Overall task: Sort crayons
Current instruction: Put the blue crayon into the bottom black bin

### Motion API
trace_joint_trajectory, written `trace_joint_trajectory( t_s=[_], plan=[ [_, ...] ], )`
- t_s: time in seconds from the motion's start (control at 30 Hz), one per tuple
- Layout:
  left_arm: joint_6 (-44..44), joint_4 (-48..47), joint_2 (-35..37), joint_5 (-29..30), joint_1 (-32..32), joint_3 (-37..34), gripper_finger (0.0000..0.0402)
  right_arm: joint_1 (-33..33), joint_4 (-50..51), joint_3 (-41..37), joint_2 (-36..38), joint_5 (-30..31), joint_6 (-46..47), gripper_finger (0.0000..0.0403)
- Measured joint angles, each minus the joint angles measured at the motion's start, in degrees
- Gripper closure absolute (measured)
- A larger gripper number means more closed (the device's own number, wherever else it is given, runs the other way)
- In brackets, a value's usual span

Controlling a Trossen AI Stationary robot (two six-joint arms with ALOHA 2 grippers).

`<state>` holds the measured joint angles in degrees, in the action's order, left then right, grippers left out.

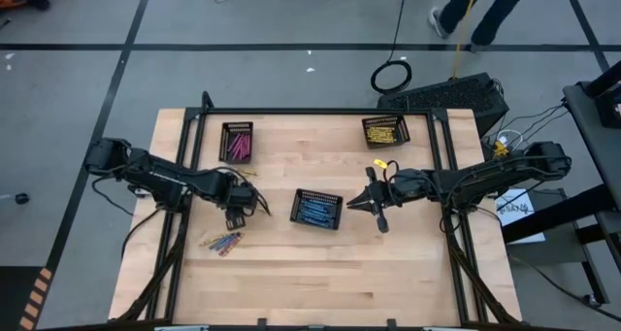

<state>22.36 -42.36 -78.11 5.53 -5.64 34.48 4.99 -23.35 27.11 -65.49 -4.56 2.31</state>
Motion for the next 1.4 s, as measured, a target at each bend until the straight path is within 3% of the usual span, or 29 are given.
trace_joint_trajectory(
  t_s=[0.37,0.63,0.87,1.2,1.4],
  plan=[
    [6.80,-3.92,0.11,-2.00,-2.04,2.14,0.0231,0.00,0.02,0.00,0.00,0.00,0.02,0.0381],
    [21.74,-8.72,0.97,-1.45,-6.30,2.16,0.0231,0.00,0.04,0.00,0.00,0.00,0.00,0.0381],
    [27.53,-5.39,4.90,2.37,-10.37,2.03,0.0231,-0.01,0.08,0.00,0.00,0.00,0.01,0.0381],
    [40.09,-4.61,5.16,4.91,-10.43,1.68,0.0231,-0.01,0.10,0.00,0.00,0.00,0.02,0.0381],
    [42.76,-4.21,5.16,5.21,-10.48,1.68,0.0231,-0.01,0.19,0.00,0.00,0.00,0.02,0.0381]
  ],
)
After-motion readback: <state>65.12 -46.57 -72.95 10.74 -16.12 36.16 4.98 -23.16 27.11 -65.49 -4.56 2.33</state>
